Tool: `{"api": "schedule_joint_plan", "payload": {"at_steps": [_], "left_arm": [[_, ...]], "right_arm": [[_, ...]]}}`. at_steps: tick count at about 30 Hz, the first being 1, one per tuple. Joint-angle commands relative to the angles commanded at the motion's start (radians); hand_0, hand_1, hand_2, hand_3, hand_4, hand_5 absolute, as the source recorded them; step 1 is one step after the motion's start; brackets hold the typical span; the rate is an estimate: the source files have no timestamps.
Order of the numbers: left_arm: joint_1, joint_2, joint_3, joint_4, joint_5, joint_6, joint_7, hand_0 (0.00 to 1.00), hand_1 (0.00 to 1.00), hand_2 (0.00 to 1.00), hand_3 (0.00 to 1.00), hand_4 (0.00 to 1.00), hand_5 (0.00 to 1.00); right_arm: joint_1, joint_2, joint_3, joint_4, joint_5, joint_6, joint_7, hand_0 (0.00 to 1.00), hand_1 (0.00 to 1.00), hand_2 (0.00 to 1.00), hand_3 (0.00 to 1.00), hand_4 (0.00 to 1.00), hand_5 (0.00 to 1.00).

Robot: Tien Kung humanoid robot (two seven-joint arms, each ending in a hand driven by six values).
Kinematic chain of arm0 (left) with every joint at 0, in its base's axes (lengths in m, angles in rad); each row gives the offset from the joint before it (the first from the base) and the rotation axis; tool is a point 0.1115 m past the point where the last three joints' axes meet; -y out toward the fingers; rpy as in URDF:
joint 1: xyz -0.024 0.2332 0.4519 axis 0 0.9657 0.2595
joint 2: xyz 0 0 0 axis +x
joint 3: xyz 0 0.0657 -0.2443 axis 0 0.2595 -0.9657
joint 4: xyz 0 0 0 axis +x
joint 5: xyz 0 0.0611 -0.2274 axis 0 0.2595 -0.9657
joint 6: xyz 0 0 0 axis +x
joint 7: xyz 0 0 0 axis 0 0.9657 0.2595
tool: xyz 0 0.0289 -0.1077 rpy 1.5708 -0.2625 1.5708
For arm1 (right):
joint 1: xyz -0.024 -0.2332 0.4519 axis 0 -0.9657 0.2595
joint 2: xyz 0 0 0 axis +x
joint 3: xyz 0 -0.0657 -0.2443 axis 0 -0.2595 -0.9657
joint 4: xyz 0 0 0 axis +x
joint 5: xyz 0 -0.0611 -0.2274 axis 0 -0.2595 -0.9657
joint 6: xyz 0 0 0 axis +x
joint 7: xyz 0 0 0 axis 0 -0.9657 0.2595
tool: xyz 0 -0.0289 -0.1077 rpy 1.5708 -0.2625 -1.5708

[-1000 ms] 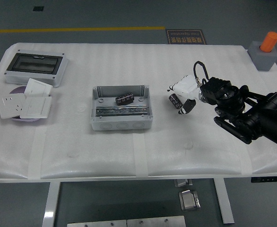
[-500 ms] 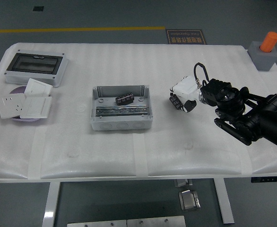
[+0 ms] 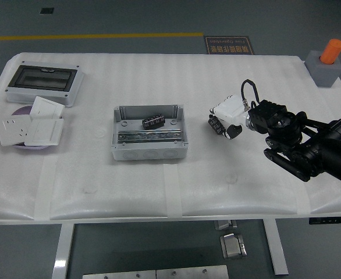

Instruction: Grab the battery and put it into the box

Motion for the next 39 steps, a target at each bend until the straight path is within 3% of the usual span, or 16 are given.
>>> {"api": "schedule_joint_plan", "payload": {"at_steps": [6,10,13,20,26,27,32,33,38,39], "left_arm": [[0.009,-0.002,-0.028,0.0,0.022,-0.001,0.009,0.501,0.603,0.412,0.529,0.488,0.279],[0.015,-0.003,-0.046,0.0,0.032,-0.002,0.016,0.501,0.603,0.412,0.529,0.488,0.28],[0.019,-0.003,-0.047,0.0,0.027,-0.002,0.017,0.501,0.603,0.412,0.529,0.488,0.28],[0.03,0.004,-0.06,0.0,0.028,-0.002,0.022,0.501,0.603,0.412,0.529,0.489,0.281],[0.034,0.008,-0.076,0.0,0.04,-0.002,0.027,0.501,0.603,0.413,0.529,0.489,0.281],[0.034,0.007,-0.078,0.0,0.042,-0.003,0.028,0.499,0.603,0.412,0.529,0.491,0.281],[0.034,0.006,-0.076,0.0,0.037,-0.003,0.028,0.499,0.603,0.412,0.529,0.491,0.281],[0.034,0.005,-0.074,0.0,0.034,-0.003,0.028,0.499,0.602,0.412,0.529,0.491,0.281],[0.034,0.006,-0.077,0.0,0.036,-0.004,0.029,0.499,0.602,0.412,0.529,0.491,0.281],[0.034,0.006,-0.078,0.0,0.037,-0.004,0.029,0.498,0.602,0.412,0.528,0.495,0.278]], "right_arm": [[0.033,-0.046,-0.113,0.111,0.141,-0.137,-0.084,0.801,0.671,0.685,0.697,0.385,0.183],[0.021,-0.058,-0.05,0.202,0.232,-0.213,-0.111,0.797,0.668,0.684,0.699,0.386,0.185],[-0.021,-0.046,0.026,0.27,0.29,-0.235,-0.126,0.797,0.668,0.684,0.699,0.386,0.185],[-0.165,0.026,0.237,0.42,0.408,-0.253,-0.128,0.794,0.668,0.684,0.7,0.387,0.184],[-0.225,0.054,0.368,0.425,0.39,-0.268,-0.136,0.792,0.669,0.69,0.702,0.399,0.191],[-0.231,0.057,0.386,0.423,0.39,-0.272,-0.137,0.904,0.802,0.851,0.926,0.845,0.455],[-0.261,0.064,0.447,0.414,0.424,-0.29,-0.129,0.904,0.802,0.851,0.926,0.845,0.455],[-0.265,0.065,0.453,0.413,0.433,-0.292,-0.126,0.998,0.998,0.998,0.998,0.998,0.709],[-0.284,0.067,0.468,0.413,0.474,-0.304,-0.113,0.998,0.998,0.998,0.998,0.998,0.709],[-0.286,0.068,0.468,0.413,0.481,-0.305,-0.111,0.998,0.998,0.998,0.998,0.998,0.802]]}}
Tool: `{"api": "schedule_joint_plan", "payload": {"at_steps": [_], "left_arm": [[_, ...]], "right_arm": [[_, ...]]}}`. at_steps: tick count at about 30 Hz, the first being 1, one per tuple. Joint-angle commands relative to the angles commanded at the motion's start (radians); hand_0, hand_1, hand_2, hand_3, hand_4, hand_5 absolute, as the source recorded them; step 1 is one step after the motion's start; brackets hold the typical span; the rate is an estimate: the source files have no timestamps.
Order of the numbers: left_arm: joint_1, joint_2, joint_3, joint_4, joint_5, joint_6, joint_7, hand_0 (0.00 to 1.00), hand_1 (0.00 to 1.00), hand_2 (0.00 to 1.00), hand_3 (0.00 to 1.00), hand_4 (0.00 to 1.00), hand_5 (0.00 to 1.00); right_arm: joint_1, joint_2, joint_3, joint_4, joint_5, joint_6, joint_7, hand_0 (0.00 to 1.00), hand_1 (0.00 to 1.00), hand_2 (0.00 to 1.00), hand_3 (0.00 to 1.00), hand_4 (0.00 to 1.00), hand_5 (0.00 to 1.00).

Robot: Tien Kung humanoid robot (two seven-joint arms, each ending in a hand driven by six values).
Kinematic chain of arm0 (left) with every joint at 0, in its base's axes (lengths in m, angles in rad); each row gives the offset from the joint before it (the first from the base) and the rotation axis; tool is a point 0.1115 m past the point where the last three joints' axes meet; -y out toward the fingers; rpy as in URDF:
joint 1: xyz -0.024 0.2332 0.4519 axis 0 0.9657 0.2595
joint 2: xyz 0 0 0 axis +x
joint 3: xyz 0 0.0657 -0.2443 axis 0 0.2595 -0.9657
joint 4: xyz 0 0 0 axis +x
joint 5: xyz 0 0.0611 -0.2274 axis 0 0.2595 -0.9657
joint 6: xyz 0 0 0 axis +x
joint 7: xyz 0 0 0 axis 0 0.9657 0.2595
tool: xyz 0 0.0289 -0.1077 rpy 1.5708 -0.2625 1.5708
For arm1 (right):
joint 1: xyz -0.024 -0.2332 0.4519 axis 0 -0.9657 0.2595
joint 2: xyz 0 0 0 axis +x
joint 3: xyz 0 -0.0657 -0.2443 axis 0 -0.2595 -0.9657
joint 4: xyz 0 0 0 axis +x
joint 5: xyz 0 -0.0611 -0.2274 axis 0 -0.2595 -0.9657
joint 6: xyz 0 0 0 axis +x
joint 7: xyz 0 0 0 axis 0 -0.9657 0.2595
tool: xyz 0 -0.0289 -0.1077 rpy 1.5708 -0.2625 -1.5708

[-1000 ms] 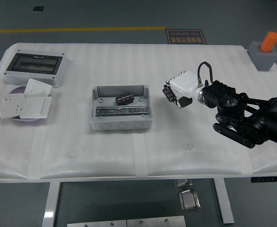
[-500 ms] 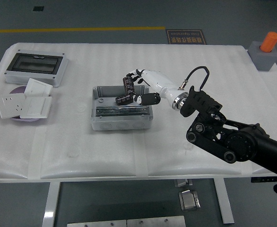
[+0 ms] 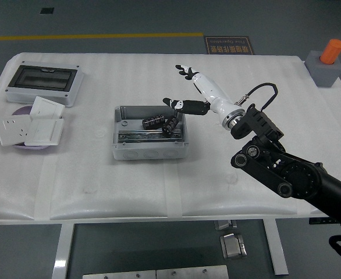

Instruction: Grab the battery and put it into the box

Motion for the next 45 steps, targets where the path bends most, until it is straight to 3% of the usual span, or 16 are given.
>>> {"api": "schedule_joint_plan", "payload": {"at_steps": [8,15,21,26,29,30,35,36,45], "left_arm": [[0.0,-0.002,0.0,0.0,0.0,0.0,0.001,0.499,0.601,0.412,0.528,0.495,0.276],[0.004,-0.003,0.003,0.0,-0.008,0.001,-0.001,0.499,0.6,0.411,0.528,0.497,0.273],[0.013,-0.004,-0.017,0.0,0.007,0.0,0.004,0.499,0.599,0.411,0.527,0.499,0.269],[0.017,-0.009,-0.044,0.0,0.032,-0.004,0.011,0.499,0.599,0.412,0.527,0.499,0.267],[0.02,-0.011,-0.054,0.0,0.036,-0.003,0.008,0.499,0.599,0.412,0.527,0.499,0.267],[0.021,-0.012,-0.056,0.0,0.035,-0.001,0.006,0.498,0.599,0.411,0.527,0.5,0.264],[0.03,-0.015,-0.065,0.0,0.029,0.005,0.0,0.498,0.599,0.411,0.527,0.5,0.264],[0.03,-0.015,-0.063,0.0,0.025,0.006,-0.001,0.498,0.598,0.41,0.525,0.505,0.263],[0.04,-0.005,-0.056,0.0,0.02,0.007,-0.004,0.498,0.598,0.41,0.526,0.502,0.262]], "right_arm": [[-0.008,-0.011,0.048,0.007,0.035,0.0,0.013,0.998,0.998,0.998,0.998,0.998,0.842],[-0.032,-0.096,0.201,0.064,0.084,0.003,0.043,0.998,0.998,0.998,0.998,0.998,0.845],[-0.102,-0.173,0.361,0.158,0.221,0.024,0.154,0.998,0.998,0.998,0.998,0.998,0.839],[-0.169,-0.212,0.492,0.215,0.357,0.06,0.259,0.998,0.988,0.998,0.998,0.998,0.834],[-0.208,-0.217,0.561,0.225,0.449,0.086,0.317,0.998,0.988,0.998,0.998,0.998,0.834],[-0.218,-0.217,0.58,0.225,0.476,0.094,0.332,0.998,0.869,0.854,0.929,0.998,0.784],[-0.256,-0.206,0.636,0.208,0.616,0.132,0.378,0.998,0.869,0.854,0.929,0.998,0.784],[-0.26,-0.204,0.639,0.204,0.644,0.138,0.384,0.896,0.799,0.793,0.826,0.998,0.744],[-0.284,-0.203,0.65,0.184,0.795,0.155,0.402,0.855,0.779,0.778,0.821,0.998,0.729]]}}
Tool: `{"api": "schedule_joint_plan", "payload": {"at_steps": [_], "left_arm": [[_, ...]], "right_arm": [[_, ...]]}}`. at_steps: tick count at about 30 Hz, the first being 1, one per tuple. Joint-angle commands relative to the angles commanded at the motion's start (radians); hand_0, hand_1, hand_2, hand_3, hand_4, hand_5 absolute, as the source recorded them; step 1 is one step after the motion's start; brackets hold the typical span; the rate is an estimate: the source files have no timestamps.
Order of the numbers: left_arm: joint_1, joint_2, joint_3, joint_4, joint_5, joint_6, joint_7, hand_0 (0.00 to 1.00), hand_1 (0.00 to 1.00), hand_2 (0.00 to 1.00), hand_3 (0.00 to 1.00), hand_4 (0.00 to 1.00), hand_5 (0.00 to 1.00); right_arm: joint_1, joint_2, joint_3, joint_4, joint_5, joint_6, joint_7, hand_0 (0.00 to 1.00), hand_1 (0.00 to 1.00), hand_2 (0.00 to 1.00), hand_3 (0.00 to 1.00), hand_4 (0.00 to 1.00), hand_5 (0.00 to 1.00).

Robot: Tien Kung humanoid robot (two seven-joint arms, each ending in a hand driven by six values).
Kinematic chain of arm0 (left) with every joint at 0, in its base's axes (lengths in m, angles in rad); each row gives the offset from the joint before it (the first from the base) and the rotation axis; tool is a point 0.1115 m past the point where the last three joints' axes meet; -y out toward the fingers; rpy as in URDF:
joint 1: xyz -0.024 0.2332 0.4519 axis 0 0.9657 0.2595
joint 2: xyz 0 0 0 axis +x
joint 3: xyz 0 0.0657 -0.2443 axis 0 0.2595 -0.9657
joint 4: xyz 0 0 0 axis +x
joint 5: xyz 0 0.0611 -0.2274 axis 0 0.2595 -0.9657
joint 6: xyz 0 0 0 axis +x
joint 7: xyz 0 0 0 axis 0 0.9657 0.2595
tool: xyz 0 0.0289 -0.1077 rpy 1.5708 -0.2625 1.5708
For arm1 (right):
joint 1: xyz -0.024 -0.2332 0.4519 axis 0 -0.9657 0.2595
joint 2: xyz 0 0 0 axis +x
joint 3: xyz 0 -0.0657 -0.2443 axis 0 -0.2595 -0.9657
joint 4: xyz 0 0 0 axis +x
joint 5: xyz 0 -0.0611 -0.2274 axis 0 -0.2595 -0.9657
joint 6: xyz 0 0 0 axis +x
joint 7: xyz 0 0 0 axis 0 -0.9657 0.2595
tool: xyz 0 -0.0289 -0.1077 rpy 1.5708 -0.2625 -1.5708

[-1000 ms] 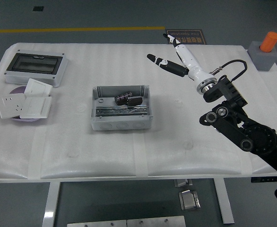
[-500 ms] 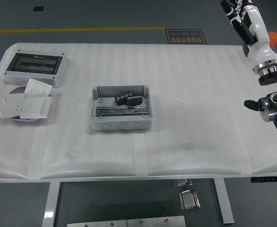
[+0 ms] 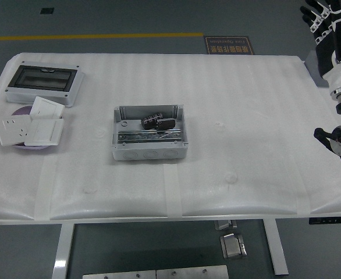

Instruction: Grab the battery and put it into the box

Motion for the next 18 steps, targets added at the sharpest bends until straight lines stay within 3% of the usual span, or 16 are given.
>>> {"api": "schedule_joint_plan", "payload": {"at_steps": [18], "left_arm": [[0.004,-0.011,-0.012,0.0,0.008,0.004,-0.002,0.497,0.595,0.411,0.525,0.501,0.259]], "right_arm": [[-0.04,-0.002,0.023,-0.003,-0.016,-0.007,-0.018,0.843,0.771,0.772,0.812,0.998,0.75]]}}
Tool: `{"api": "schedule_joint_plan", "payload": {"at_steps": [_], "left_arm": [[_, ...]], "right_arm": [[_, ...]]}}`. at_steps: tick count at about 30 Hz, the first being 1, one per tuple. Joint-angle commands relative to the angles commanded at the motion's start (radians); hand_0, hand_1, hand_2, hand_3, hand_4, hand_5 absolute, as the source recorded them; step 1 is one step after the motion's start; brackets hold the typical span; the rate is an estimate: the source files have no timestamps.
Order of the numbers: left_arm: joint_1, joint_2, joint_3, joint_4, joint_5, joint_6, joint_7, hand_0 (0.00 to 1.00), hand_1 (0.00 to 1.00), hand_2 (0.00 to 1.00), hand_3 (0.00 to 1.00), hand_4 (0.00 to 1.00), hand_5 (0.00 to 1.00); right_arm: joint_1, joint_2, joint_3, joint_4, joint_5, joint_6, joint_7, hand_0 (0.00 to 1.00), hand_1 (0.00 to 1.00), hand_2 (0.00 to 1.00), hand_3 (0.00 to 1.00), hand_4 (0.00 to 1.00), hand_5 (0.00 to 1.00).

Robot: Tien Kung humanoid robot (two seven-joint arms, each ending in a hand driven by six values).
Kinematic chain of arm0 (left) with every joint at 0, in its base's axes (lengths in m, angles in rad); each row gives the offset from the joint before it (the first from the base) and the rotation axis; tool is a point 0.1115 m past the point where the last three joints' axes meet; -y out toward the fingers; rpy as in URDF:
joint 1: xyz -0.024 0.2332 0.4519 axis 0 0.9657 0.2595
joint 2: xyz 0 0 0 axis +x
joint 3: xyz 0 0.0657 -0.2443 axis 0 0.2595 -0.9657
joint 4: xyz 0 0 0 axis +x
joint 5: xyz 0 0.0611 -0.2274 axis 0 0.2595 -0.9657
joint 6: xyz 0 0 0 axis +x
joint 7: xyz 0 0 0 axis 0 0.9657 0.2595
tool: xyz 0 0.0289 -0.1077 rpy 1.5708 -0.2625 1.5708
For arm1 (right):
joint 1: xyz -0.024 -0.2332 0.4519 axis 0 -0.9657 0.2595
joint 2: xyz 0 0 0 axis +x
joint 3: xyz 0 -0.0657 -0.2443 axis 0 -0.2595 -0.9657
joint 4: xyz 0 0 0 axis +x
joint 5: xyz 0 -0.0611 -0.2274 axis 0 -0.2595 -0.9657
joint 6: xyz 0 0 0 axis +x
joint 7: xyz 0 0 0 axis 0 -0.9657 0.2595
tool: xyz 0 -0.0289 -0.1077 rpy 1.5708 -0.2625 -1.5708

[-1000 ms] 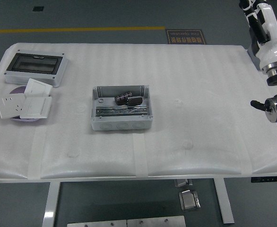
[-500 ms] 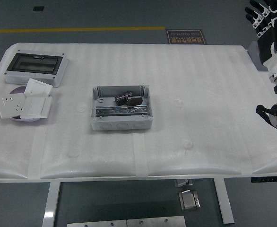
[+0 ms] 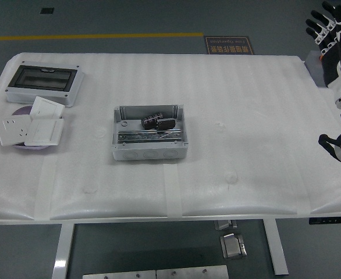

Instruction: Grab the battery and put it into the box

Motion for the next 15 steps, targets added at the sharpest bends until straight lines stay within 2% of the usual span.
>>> {"api": "schedule_joint_plan", "payload": {"at_steps": [15], "left_arm": [[-0.003,-0.006,0.008,0.0,-0.012,0.003,-0.002,0.496,0.595,0.412,0.525,0.501,0.257]], "right_arm": [[-0.003,-0.006,0.015,0.01,-0.013,-0.003,-0.006,0.84,0.768,0.769,0.805,0.998,0.718]]}}
